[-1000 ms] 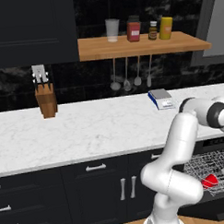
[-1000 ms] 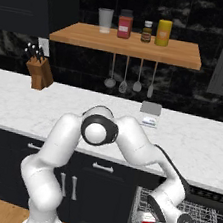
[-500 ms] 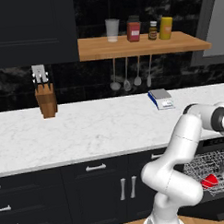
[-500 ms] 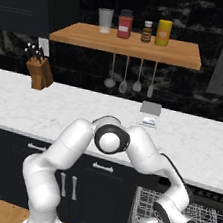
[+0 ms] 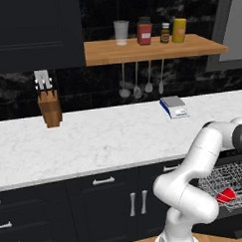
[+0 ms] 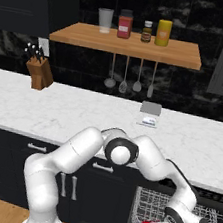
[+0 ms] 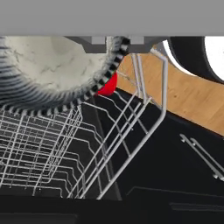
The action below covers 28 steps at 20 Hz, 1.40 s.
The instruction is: Pick up the cup and bowl from the counter, place them in the dishwasher, and close the dishwasher door.
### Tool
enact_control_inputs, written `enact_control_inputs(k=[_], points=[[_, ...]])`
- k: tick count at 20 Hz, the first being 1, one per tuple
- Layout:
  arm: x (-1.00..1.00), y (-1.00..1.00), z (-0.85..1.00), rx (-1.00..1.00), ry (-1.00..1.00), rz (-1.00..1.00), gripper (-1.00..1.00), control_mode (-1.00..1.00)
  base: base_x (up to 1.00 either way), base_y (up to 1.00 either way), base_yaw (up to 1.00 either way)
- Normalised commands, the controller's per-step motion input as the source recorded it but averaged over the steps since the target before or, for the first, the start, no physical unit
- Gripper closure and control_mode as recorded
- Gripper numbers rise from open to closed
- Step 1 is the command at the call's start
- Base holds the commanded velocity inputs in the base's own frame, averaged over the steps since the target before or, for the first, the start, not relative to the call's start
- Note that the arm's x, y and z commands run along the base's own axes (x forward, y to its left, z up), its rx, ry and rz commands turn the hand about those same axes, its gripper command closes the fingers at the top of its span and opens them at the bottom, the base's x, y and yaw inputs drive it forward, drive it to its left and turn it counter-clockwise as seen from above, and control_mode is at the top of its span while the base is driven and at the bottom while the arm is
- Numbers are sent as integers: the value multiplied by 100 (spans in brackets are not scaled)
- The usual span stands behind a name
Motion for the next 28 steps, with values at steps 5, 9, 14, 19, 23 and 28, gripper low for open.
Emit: enact_control_inputs(k=[5, 9, 14, 19, 23, 28], points=[[27, -2, -48, 0, 12, 0, 100, -100, 0, 0, 0], [41, 0, -25, 0, 14, 0, 100, -100, 0, 0, 0], [23, 0, -11, 0, 28, 0, 100, -100, 0, 0, 0], [1, 6, 10, -9, 19, 3, 100, -100, 0, 0, 0], [0, 21, 8, -2, -11, 1, 100, -100, 0, 0, 0], [5, 25, 0, -2, -7, 3, 100, -100, 0, 0, 0]])
